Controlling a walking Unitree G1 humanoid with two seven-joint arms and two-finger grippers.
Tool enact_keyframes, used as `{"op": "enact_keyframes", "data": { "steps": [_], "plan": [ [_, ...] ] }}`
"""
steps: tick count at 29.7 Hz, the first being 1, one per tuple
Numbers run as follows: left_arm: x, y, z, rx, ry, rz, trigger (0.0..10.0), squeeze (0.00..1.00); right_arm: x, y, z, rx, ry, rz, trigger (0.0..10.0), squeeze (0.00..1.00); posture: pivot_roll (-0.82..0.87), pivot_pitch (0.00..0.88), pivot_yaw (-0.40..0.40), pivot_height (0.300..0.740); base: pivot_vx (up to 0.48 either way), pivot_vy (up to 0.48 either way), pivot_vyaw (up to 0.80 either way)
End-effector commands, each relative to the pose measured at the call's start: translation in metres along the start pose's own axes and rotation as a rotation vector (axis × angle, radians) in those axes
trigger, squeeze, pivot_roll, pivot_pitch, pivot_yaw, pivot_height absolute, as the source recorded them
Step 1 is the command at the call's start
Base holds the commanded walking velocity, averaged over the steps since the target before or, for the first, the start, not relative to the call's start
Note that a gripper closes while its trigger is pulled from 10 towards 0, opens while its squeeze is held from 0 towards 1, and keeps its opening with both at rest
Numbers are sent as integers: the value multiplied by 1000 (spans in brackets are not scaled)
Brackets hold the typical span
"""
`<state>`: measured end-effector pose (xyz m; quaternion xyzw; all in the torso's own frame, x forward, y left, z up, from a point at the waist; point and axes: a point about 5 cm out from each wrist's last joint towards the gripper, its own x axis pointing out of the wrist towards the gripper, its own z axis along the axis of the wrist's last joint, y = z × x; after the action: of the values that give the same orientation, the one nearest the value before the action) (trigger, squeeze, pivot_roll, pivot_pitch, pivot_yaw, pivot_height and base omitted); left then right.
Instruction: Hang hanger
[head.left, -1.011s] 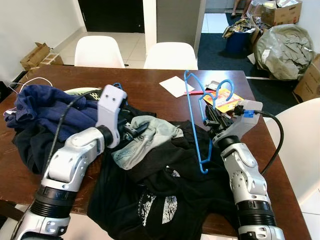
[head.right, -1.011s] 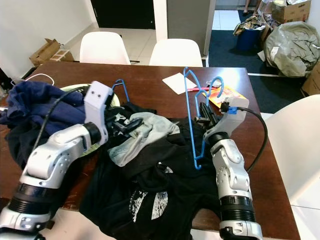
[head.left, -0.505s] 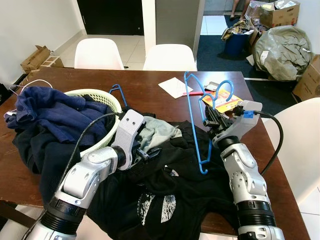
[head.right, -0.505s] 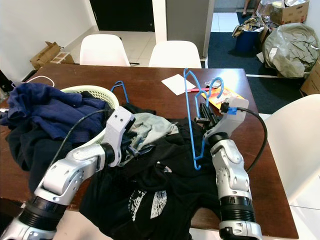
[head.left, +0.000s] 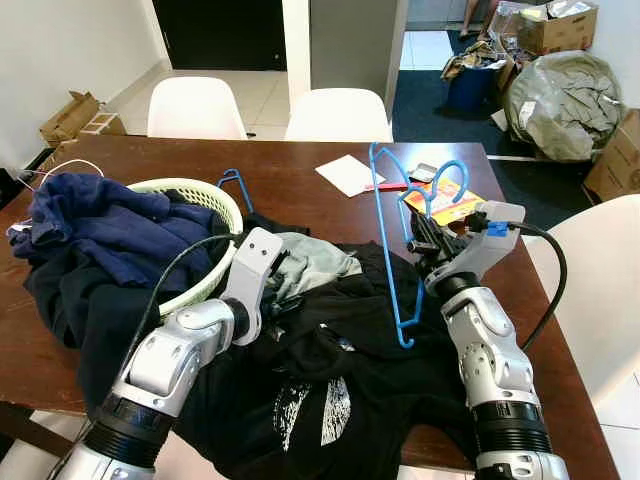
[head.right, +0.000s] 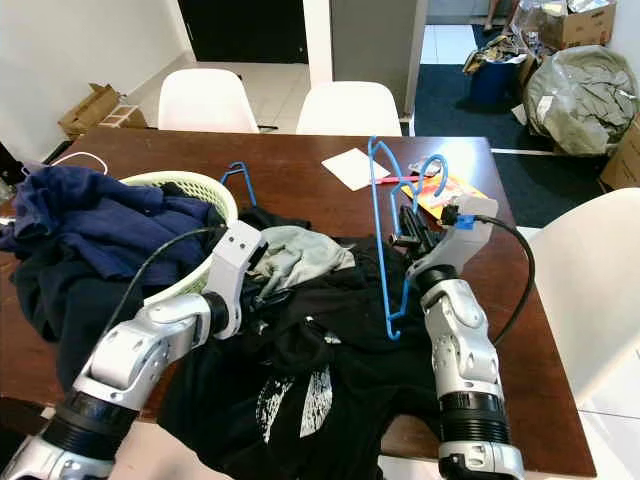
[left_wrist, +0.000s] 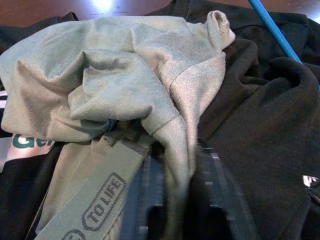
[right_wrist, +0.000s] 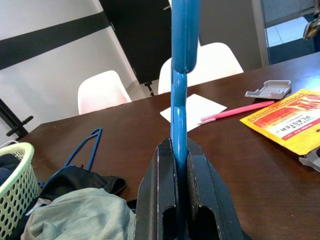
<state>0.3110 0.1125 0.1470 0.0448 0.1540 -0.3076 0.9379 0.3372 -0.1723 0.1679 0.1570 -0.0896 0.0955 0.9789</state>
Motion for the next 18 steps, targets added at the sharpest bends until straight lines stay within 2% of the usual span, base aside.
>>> {"op": "enact_keyframes", "data": {
  "steps": [1, 4, 7, 8, 9, 11, 12, 13, 14, 15, 16, 18],
  "plan": [
    [-2, 9, -7, -12, 42, 38, 0, 0, -3, 0, -7, 13, 20, -10, 10000, 0, 25, 95, 47, 740, 0, 0, 0],
    [-4, 13, -4, -5, 30, 56, 0, 0, -2, 0, -7, 14, 20, -10, 10000, 0, 25, 95, 48, 740, 0, 0, 0],
    [-18, 40, 28, 38, -84, 185, 0, 0, -2, 0, -8, 18, 21, -11, 10000, 0, 29, 95, 46, 740, 0, 0, 0],
    [-18, 40, 28, 38, -84, 185, 0, 0, -2, 0, -8, 18, 21, -11, 10000, 0, 29, 95, 46, 740, 0, 0, 0],
    [-30, 57, 53, 93, -164, 280, 0, 0, -2, 0, -8, 21, 22, -11, 10000, 0, 31, 95, 47, 740, 0, 0, 0],
    [-30, 57, 53, 93, -164, 280, 0, 0, -2, 0, -8, 21, 22, -11, 10000, 0, 31, 95, 47, 740, 0, 0, 0],
    [-49, 75, 84, 172, -251, 393, 0, 0, -2, 0, -8, 23, 23, -11, 10000, 0, 31, 94, 46, 740, 0, 0, 0],
    [-49, 75, 84, 172, -251, 393, 0, 0, -2, 0, -8, 23, 23, -11, 10000, 0, 31, 94, 46, 740, 0, 0, 0],
    [-96, 103, 148, 332, -418, 608, 0, 0, -3, 0, -9, 25, 24, -10, 10000, 0, 35, 97, 44, 740, 0, 0, 0],
    [-96, 103, 148, 332, -418, 608, 0, 0, -3, 0, -9, 25, 24, -10, 10000, 0, 35, 97, 44, 740, 0, 0, 0],
    [-149, 115, 203, 482, -575, 804, 0, 0, -3, 0, -9, 27, 25, -9, 10000, 0, 40, 94, 45, 740, 0, 0, 0],
    [-149, 115, 203, 482, -575, 804, 0, 0, -3, 0, -9, 27, 25, -9, 10000, 0, 40, 94, 45, 740, 0, 0, 0]
  ]
}}
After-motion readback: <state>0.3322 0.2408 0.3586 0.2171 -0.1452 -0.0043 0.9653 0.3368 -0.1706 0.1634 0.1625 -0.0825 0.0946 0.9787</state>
